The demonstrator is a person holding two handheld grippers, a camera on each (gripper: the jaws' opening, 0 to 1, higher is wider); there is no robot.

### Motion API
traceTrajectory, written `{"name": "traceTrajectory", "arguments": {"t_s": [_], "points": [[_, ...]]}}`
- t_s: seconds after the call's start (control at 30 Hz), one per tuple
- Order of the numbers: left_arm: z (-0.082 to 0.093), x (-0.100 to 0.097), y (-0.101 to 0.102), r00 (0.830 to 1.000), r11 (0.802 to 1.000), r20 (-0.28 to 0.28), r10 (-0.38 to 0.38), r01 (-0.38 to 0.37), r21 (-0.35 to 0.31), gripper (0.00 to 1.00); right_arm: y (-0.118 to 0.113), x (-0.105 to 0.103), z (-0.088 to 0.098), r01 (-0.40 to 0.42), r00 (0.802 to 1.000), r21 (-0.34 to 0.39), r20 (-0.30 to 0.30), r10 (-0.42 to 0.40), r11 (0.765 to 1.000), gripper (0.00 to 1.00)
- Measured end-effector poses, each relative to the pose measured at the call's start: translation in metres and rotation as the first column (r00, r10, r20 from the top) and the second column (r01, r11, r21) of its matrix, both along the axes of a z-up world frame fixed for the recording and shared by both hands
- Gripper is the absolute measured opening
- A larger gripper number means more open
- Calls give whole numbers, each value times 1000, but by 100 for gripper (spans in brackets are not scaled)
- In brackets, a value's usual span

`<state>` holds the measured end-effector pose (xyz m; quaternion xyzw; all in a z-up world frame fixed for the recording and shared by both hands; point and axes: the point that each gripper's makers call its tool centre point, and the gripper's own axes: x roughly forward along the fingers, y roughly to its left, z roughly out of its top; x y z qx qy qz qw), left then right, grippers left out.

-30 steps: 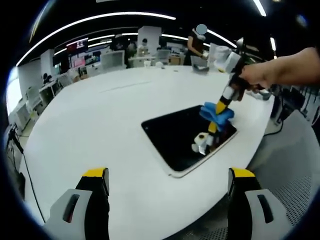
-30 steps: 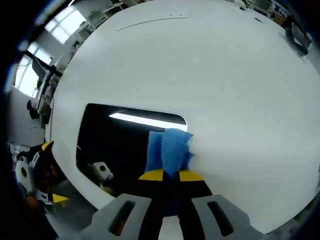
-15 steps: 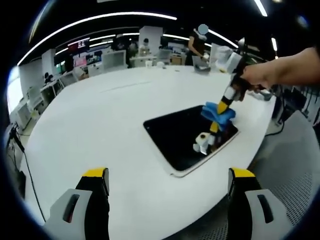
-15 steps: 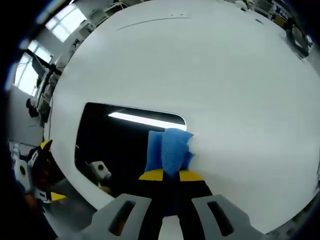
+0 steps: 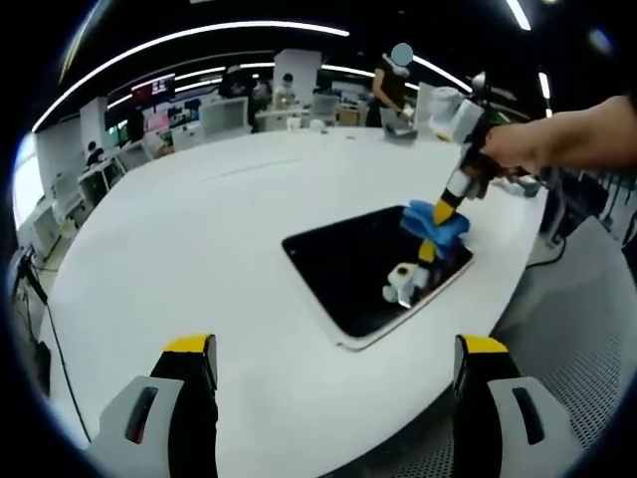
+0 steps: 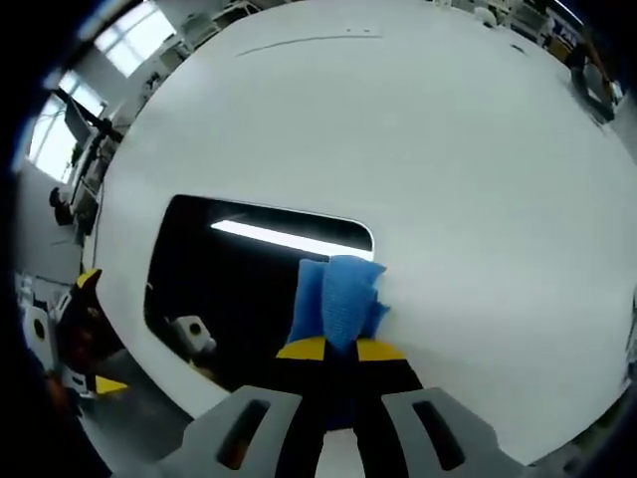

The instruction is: Wipe the mirror surface with the cleaning cloth until all visible marks leave the cleaned area.

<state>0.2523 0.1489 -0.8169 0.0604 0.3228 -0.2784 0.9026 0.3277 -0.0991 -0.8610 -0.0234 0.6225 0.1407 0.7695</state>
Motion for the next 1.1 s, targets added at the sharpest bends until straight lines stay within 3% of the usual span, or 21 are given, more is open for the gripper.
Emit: {"name": "traceTrajectory", "arguments": {"t_s": [0.4, 0.57, 0.8, 1.1], "points": [[3, 3, 2, 1000, 1000, 22, 13, -13, 1, 99, 0, -7, 2, 12, 1000, 10, 10, -12, 1000, 2], [0, 1, 1, 1000, 1000, -4, 12, -12, -6, 99, 1, -10, 1, 24, 1000, 13, 11, -25, 1000, 2], [4, 4, 1, 1000, 1000, 18, 19, -19, -12, 99, 0, -19, 0, 30, 1000, 24, 8, -30, 999, 2], [4, 4, -4, 999, 1000, 37, -22, 22, -8, 100, 1, -26, -1, 26, 1000, 32, -3, -26, 999, 2]]}}
